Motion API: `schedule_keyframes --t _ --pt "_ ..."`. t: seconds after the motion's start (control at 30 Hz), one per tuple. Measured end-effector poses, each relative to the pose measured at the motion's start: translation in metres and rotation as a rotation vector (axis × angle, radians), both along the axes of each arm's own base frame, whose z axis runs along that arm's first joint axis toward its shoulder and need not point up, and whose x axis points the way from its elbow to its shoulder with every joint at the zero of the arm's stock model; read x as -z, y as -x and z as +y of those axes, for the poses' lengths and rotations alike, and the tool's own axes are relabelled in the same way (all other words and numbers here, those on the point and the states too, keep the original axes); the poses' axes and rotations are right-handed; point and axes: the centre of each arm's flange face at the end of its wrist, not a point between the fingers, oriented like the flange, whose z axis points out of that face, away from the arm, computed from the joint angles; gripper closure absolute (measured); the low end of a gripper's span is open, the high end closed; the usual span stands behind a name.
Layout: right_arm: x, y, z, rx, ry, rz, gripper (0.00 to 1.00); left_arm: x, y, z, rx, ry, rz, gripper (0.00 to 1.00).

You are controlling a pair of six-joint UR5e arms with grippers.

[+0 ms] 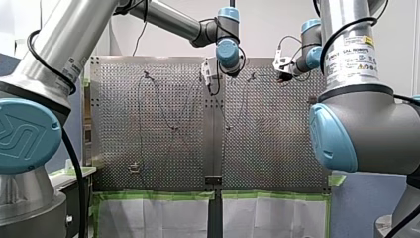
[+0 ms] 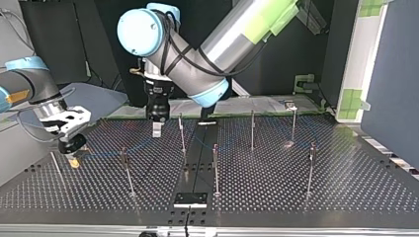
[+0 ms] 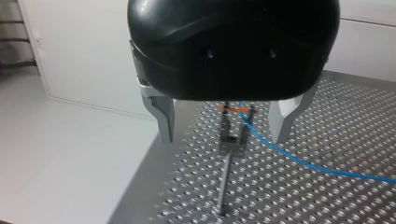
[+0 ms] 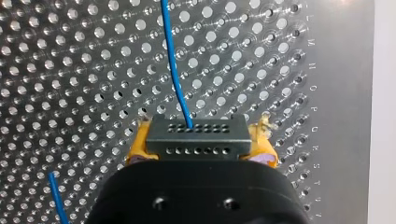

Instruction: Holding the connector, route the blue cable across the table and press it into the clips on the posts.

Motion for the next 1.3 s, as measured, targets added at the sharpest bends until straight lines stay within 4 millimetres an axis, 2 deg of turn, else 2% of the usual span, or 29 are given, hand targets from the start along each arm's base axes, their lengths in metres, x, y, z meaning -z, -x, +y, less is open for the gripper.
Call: schedule_keyframes --t 0.3,0.4,0.67,1.3 --pt "0.001 0.000 0.000 0.000 0.001 0.002 1.00 -0.020 0.014 0.016 0.055 0.115 -0.050 0.00" --pt "0.001 -0.001 0.000 -0.001 0.001 0.003 1.00 -0.022 0.018 0.021 0.061 0.156 -0.060 0.00" --pt "0.001 -0.002 0.001 -0.003 -0.001 0.003 1.00 0.028 0.015 0.021 0.033 0.178 -0.028 0.00" --pt "0.001 -0.004 0.002 -0.007 -0.002 0.004 1.00 0.096 0.029 0.036 -0.016 0.138 -0.033 0.00"
